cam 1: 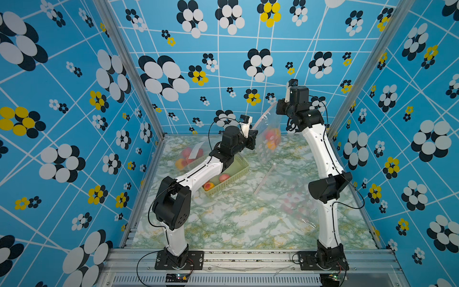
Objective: Place the peach in a zip-top bag and seal the zipper
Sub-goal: Place the zipper food storage bag at the center of the board.
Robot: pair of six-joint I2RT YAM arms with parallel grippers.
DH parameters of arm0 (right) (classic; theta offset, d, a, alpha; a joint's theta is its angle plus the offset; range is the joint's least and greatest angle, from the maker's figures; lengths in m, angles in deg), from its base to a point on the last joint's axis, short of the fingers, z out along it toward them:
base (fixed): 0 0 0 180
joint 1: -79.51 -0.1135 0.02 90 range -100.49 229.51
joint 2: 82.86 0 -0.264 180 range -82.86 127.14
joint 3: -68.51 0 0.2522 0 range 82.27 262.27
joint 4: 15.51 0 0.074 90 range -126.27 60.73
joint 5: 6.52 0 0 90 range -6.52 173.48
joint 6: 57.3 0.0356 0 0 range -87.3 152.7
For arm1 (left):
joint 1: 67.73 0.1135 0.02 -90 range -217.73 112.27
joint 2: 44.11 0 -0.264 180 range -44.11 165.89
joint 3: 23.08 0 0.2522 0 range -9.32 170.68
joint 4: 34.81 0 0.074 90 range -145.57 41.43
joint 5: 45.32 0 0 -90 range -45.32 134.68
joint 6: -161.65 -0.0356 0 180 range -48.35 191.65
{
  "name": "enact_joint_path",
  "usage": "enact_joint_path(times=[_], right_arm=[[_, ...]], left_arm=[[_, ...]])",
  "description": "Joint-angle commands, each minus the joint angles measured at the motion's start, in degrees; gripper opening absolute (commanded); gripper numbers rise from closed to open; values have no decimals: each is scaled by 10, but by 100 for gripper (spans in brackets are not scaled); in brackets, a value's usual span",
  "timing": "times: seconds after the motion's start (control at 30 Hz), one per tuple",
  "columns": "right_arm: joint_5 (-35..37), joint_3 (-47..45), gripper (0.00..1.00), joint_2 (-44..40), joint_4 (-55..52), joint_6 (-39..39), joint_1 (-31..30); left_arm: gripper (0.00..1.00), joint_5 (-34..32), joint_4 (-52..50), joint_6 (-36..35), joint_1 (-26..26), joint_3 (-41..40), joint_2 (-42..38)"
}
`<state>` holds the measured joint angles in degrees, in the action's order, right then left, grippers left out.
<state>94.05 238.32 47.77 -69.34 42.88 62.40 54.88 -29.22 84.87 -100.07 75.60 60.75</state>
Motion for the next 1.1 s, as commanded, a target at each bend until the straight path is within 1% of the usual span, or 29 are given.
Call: enact_joint_path(times=[0.0, 0.03, 0.1, 0.13, 0.17, 0.27, 0.4, 0.53, 0.73, 0.87, 0.93, 1.0, 1.07], right_arm=[[-36, 29, 3, 29, -28, 27, 1], [-46, 23, 13, 33, -27, 33, 1], [-75, 11, 36, 40, -30, 41, 1], [-88, 8, 43, 41, -34, 44, 1], [-100, 7, 46, 42, -38, 46, 1], [-105, 7, 51, 32, -64, 48, 1], [-62, -2, 53, -3, -124, 61, -2], [-23, -61, 53, -55, -175, 96, -10], [-11, -260, 53, -172, -161, 127, -27], [17, -421, 53, -239, -132, 157, -45], [24, -505, 53, -269, -104, 180, -52], [16, -586, 53, -297, -63, 208, -56], [7, -638, 53, -309, -36, 229, -58]], left_arm=[[0, -40, 41, 45, -2, -2, 10], [0, -51, 43, 56, 0, -7, 10], [0, -74, 38, 98, 11, -17, 23], [0, -77, 38, 115, 17, -21, 26], [0, -83, 36, 136, 24, -27, 29], [0, -87, 49, 172, 39, -47, 28], [0, -97, 59, 179, 40, -64, 15], [0, -132, 63, 182, 40, -75, -1], [0, -165, 34, 195, 46, -79, -16], [0, -215, 21, 211, 50, -101, -37], [3, -223, 16, 219, 54, -107, -47], [8, -218, 13, 223, 59, -115, -56], [13, -210, 14, 226, 61, -122, -64]])
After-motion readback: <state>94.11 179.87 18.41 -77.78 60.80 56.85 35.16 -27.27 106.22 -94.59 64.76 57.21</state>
